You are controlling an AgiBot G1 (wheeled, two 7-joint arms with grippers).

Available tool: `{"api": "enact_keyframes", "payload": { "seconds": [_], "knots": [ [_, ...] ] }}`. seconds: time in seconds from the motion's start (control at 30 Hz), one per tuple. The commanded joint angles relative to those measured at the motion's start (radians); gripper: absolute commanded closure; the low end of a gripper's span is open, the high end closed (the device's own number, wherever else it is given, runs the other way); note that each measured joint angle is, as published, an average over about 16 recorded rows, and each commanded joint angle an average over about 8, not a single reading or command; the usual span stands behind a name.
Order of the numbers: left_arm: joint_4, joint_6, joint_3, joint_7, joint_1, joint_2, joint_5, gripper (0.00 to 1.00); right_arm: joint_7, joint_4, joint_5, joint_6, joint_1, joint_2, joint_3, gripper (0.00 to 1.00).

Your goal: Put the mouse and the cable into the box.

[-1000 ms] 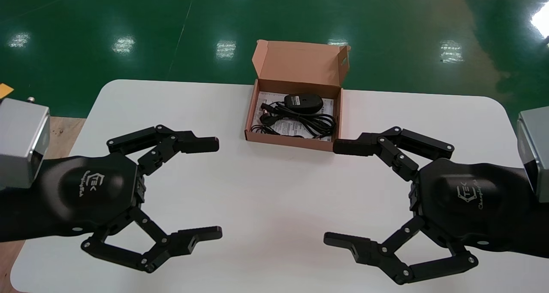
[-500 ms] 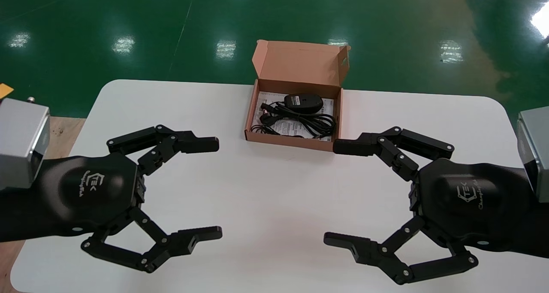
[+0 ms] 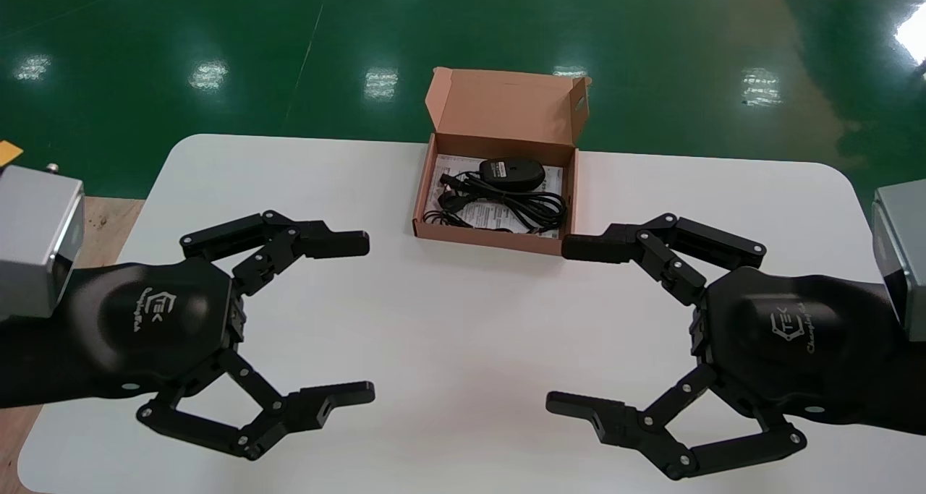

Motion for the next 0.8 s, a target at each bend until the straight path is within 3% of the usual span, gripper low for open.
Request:
{"api": "enact_keyframes", "payload": {
  "seconds": [0.03,0.8],
  "knots": [
    [0.000,0.000,0.000,0.000,0.000,0.000,0.000,0.00,0.000,0.000,0.000,0.000,0.000,0.000,0.000,0.00],
    [0.000,0.000,0.000,0.000,0.000,0.000,0.000,0.00,0.000,0.000,0.000,0.000,0.000,0.000,0.000,0.00]
  ]
}}
